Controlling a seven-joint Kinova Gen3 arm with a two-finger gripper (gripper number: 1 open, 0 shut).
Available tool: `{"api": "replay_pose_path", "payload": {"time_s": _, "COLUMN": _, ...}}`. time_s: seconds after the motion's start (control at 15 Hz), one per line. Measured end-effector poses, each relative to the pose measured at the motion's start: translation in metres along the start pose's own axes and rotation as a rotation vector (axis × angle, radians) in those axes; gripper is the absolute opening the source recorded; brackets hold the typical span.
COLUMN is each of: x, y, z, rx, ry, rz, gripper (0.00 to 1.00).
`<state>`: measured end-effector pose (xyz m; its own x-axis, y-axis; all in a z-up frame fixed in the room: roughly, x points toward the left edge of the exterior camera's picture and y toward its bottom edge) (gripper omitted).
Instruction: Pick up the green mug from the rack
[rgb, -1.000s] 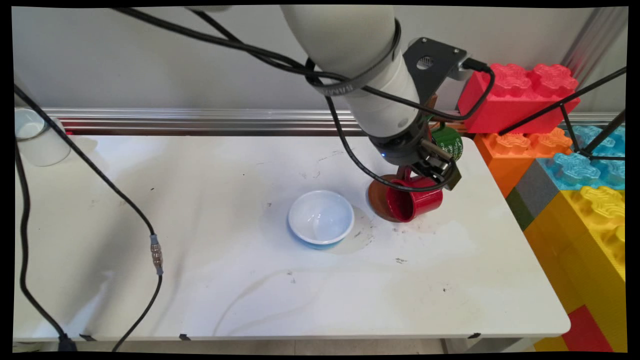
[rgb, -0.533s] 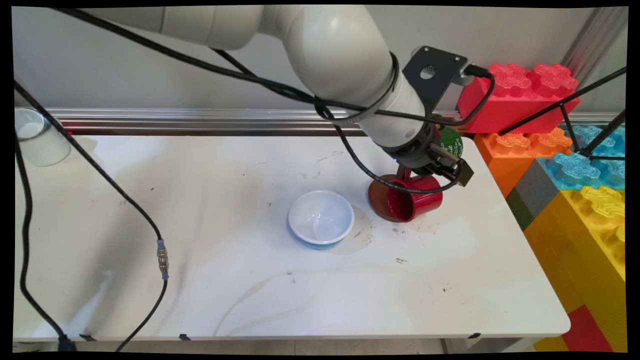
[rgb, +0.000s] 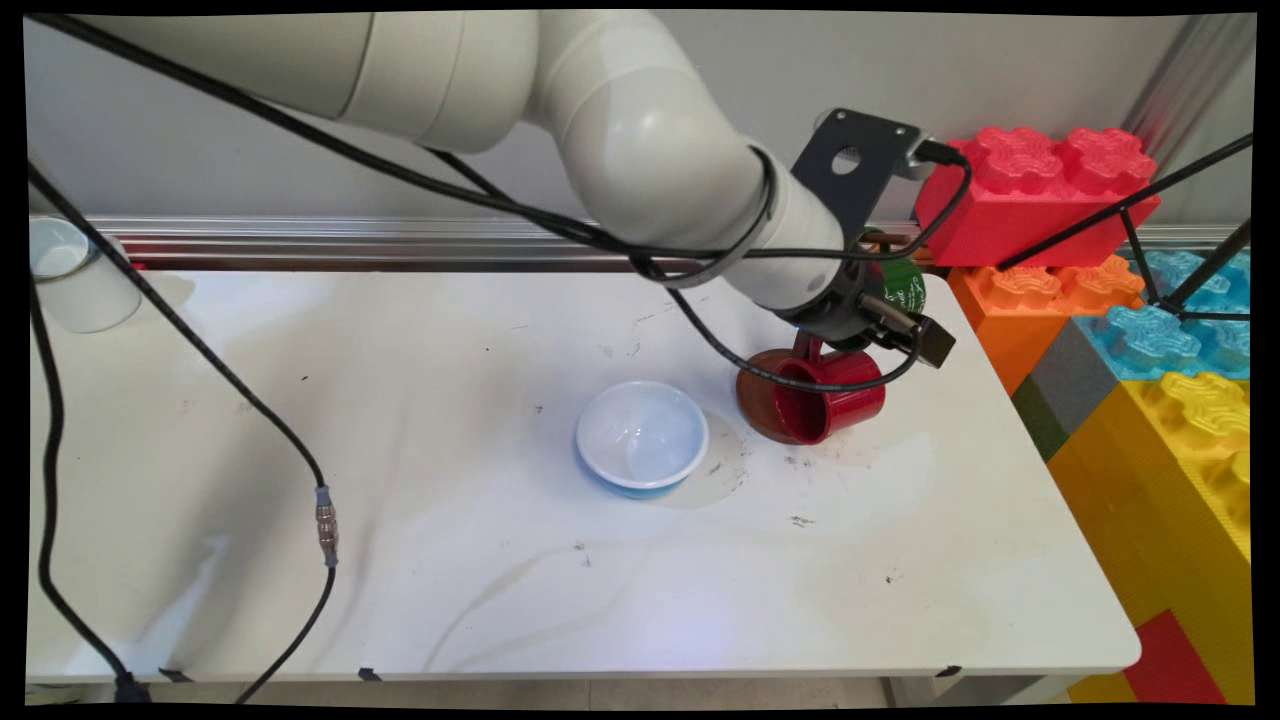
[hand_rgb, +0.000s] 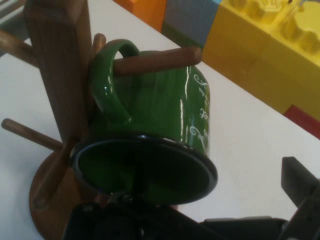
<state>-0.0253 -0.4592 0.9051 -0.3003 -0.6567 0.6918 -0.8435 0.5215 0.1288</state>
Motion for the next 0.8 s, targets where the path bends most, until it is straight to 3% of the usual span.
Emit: {"api": "replay_pose_path", "payload": {"time_s": 0.8, "x": -0.022, "y": -0.027, "z": 0.012, "rx": -0.074, "ry": 0.089, "rz": -0.02, "gripper": 1.0}}
